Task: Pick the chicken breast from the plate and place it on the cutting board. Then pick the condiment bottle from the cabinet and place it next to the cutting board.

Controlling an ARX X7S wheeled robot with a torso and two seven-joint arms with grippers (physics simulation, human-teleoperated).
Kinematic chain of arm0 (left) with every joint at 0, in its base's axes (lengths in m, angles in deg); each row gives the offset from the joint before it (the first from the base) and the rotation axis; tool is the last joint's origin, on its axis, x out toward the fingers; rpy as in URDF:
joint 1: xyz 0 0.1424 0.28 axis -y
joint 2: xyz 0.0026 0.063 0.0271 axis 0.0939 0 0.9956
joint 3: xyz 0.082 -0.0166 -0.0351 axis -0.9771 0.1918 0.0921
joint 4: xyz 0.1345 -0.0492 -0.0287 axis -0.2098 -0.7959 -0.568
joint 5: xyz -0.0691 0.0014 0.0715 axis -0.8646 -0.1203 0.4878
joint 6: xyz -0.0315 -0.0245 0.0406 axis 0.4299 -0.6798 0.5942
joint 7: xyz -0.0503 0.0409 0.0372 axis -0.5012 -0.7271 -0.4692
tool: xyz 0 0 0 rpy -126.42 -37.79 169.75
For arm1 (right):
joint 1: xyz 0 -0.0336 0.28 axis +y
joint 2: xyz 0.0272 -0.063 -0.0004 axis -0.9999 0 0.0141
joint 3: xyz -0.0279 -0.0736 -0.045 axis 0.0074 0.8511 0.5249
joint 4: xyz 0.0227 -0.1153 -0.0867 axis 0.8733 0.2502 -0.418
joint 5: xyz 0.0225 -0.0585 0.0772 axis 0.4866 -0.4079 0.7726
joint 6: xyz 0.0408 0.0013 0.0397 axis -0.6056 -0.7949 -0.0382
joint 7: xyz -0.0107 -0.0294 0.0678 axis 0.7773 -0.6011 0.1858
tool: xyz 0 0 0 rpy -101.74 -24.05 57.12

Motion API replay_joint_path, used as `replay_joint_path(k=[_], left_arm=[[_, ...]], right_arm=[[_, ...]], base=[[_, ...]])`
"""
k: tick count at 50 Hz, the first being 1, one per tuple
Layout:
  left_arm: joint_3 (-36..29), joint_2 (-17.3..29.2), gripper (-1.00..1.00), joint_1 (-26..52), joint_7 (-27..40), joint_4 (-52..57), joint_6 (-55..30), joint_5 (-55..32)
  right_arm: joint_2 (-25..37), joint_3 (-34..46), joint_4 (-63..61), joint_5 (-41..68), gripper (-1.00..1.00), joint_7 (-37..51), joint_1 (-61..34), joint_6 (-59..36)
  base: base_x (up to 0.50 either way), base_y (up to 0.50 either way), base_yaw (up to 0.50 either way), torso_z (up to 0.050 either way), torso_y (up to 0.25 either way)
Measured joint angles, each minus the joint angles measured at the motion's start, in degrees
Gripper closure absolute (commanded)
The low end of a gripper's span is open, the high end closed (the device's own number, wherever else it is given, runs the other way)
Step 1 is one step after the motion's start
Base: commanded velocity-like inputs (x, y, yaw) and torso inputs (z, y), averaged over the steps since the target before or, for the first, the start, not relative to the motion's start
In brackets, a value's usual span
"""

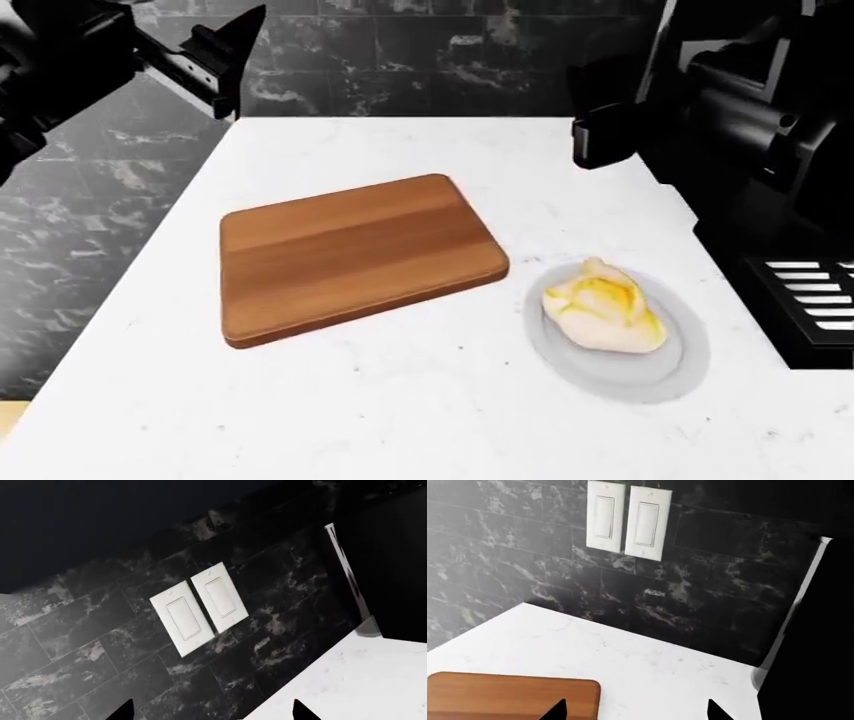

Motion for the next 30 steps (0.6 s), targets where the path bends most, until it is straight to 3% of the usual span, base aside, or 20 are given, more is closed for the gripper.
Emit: replay_joint_path(k=[3,11,30], left_arm=[[0.1,0.1,-1.00,0.1,-0.1,0.0,-0.2,-0.2],[0.4,0.4,-1.00,0.0,-0.2,0.1,-0.7,-0.7],[0.9,0.5,-1.00,-0.3,-0.3,0.4,-1.1,-1.7]], right_arm=[[0.2,0.3,0.0,0.5,-1.00,0.3,0.2,0.3],[1.4,2.1,0.6,5.5,-1.00,4.7,0.4,1.1],[14.0,23.5,0.2,42.0,-1.00,28.6,-5.9,7.7]], base=[[0.50,0.00,0.00,0.000,0.000],[0.00,0.00,0.00,0.000,0.002],[0.00,0.00,0.00,0.000,0.000]])
